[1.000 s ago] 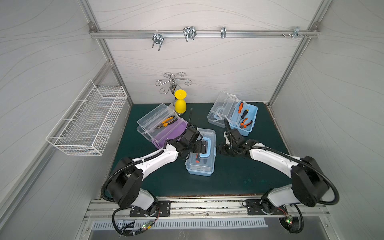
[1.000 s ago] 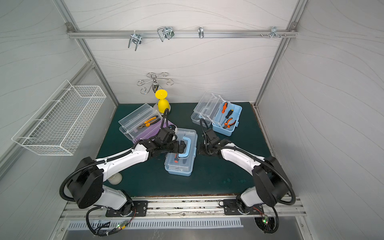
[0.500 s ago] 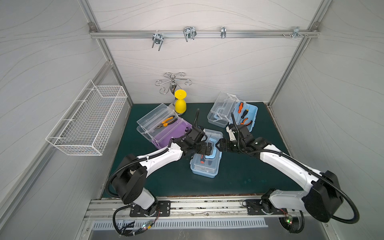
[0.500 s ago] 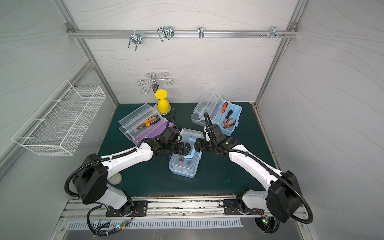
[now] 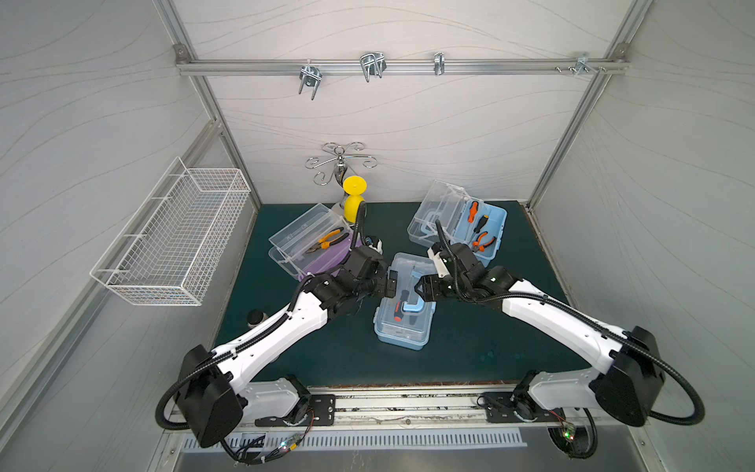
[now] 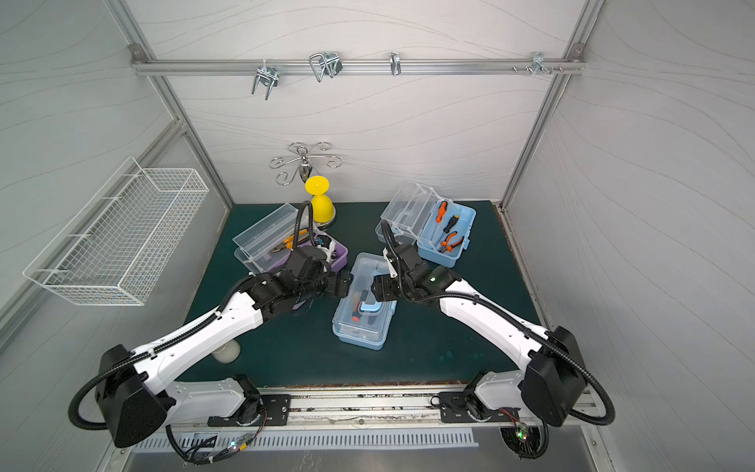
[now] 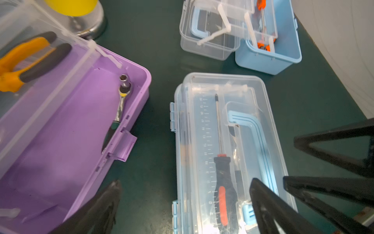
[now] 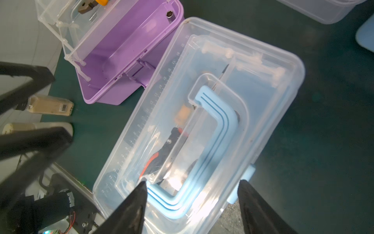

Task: Close toolboxes
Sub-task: Move the toolbox to the center of the board.

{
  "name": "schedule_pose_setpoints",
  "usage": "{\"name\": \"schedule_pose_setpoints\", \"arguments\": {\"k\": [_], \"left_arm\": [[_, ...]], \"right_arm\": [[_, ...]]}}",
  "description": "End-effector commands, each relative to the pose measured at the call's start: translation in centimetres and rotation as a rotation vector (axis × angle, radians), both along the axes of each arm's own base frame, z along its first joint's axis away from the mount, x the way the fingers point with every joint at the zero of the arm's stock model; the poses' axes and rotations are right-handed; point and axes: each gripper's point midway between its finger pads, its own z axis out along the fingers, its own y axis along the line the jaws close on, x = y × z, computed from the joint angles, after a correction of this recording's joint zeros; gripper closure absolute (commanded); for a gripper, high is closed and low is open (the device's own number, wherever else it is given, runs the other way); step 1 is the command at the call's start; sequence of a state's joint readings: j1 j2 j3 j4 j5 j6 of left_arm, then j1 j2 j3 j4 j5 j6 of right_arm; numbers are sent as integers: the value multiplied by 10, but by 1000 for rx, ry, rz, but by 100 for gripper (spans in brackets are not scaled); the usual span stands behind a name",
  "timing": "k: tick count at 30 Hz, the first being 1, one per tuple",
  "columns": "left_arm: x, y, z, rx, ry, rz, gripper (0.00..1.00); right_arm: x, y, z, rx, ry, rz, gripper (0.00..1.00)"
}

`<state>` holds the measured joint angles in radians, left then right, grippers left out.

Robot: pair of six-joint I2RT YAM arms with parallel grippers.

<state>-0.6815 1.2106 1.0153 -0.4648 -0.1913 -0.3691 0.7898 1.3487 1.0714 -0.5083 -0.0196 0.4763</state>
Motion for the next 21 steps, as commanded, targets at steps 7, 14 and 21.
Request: {"name": "schedule_pose_setpoints", "arguments": {"k": [7,14,21], "left_arm": [[-7,51,1,8,-25,146,1],[-9,62,6,-5,-41,174,1],[-8,58,2,-22,-29,163,1]], "right_arm": [[2,47,-21,-78,50,108,29],[-3,56,-45,-280,59,130,15],[-7,64,-59,-318,112,106,1]]}}
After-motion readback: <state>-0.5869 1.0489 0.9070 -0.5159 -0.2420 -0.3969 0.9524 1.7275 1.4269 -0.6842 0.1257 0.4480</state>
